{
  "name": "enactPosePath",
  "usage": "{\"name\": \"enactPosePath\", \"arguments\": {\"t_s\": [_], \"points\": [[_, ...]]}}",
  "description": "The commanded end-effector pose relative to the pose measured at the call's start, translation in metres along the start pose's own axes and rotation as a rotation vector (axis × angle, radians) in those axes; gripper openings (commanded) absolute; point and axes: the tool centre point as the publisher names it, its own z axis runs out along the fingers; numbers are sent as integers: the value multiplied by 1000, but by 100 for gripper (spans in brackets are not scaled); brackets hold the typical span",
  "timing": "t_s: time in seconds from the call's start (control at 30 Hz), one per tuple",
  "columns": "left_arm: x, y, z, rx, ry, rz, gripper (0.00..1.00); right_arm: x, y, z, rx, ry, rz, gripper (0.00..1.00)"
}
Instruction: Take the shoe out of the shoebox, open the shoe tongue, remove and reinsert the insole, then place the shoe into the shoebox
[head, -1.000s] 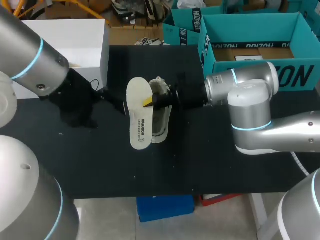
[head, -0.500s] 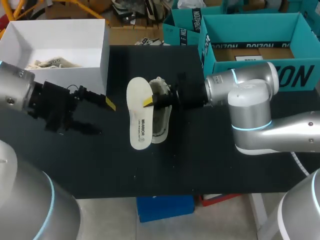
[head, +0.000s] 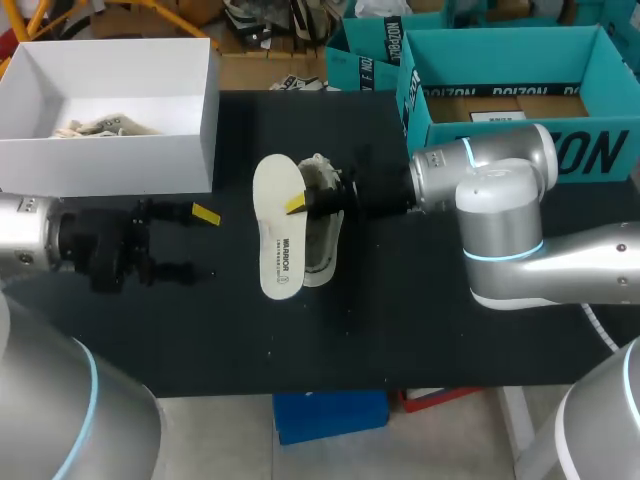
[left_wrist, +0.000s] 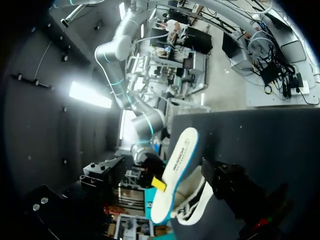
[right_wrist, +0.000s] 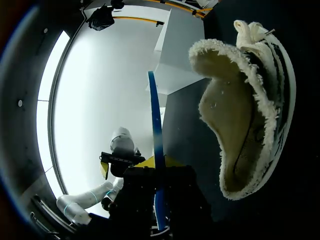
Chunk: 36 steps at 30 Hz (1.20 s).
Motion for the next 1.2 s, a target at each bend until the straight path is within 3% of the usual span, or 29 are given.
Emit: {"name": "enactPosePath", "arguments": {"t_s": [0.03, 0.27, 0.47, 1.0, 1.13, 1.2], "points": [[17, 1, 2, -31, -134, 7, 100, 0, 0, 1, -2, -2, 0, 0], [25, 16, 7, -89, -217, 56, 100, 0, 0, 1, -2, -2, 0, 0], [27, 34, 20, -94, -241, 41, 100, 0, 0, 1, -2, -2, 0, 0], [3, 80, 57, -110, -219, 119, 100, 0, 0, 1, -2, -2, 0, 0], [6, 84, 65, -105, -199, 135, 90, 0, 0, 1, -2, -2, 0, 0], [7, 87, 68, -104, -192, 140, 73, 0, 0, 1, -2, -2, 0, 0]]}}
